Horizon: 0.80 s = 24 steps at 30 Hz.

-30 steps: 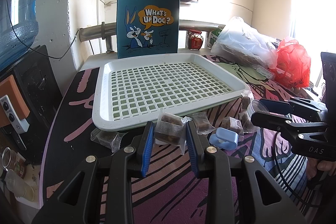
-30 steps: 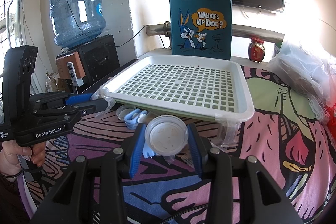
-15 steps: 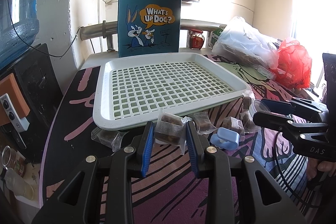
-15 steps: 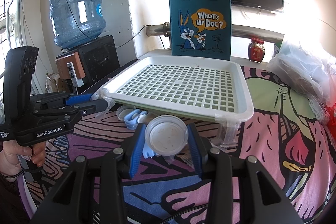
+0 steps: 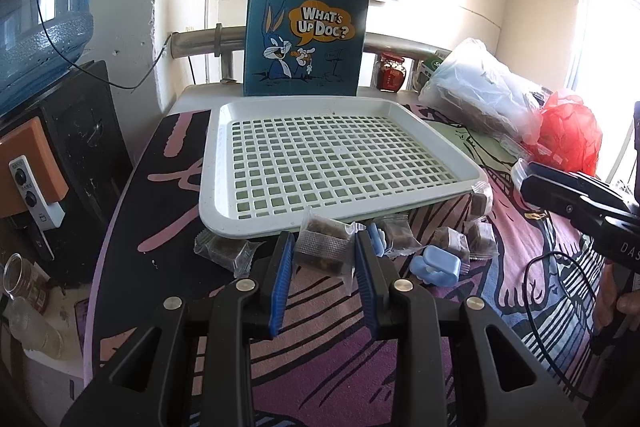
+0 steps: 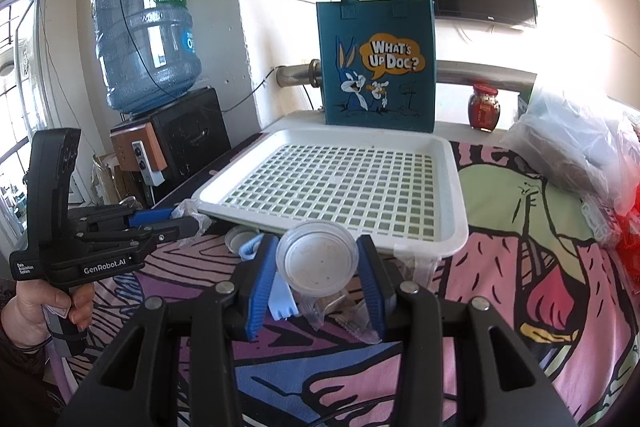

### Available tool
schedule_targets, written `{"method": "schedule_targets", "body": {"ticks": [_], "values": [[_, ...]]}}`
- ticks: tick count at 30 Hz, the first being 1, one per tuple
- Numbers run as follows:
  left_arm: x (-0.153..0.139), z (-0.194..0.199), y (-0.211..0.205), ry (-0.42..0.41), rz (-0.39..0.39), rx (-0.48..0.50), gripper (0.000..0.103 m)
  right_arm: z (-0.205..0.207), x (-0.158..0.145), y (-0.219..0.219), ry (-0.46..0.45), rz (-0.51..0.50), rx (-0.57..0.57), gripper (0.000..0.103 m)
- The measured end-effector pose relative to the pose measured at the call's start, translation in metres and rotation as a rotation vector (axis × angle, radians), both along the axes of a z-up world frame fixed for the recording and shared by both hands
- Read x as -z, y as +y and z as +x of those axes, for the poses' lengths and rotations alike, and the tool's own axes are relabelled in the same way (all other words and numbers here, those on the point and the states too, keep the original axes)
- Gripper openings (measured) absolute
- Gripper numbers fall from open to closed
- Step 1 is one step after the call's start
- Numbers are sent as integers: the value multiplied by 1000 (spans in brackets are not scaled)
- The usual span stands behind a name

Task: Organize objects
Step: 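Release the cup over the white tray while the left gripper releases the bag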

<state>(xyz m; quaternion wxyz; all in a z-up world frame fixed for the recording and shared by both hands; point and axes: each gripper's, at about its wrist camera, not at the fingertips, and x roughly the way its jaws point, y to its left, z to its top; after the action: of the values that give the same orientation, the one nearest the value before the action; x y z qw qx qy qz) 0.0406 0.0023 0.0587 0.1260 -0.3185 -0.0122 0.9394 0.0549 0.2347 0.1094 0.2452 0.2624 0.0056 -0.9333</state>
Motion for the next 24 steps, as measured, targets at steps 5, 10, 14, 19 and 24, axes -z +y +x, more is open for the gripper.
{"method": "schedule_targets", "body": {"ticks": [5,10,14,19,24], "values": [[-34,-12,-7,44,-8,-8,29,-12,-41,13,56,-51,-1,40],[-58,-45,-4,73,-14,-25,29,-46,-55,9,48,-82,-11,40],[-52,-86,2,15,-18,-41,29,-85,-49,1,7,-82,6,40],[-23,-130,11,-66,-21,-68,29,-133,-22,-9,-100,-97,40,40],[6,-156,19,-128,-51,-78,29,-171,11,-18,-192,-25,87,39]]}}
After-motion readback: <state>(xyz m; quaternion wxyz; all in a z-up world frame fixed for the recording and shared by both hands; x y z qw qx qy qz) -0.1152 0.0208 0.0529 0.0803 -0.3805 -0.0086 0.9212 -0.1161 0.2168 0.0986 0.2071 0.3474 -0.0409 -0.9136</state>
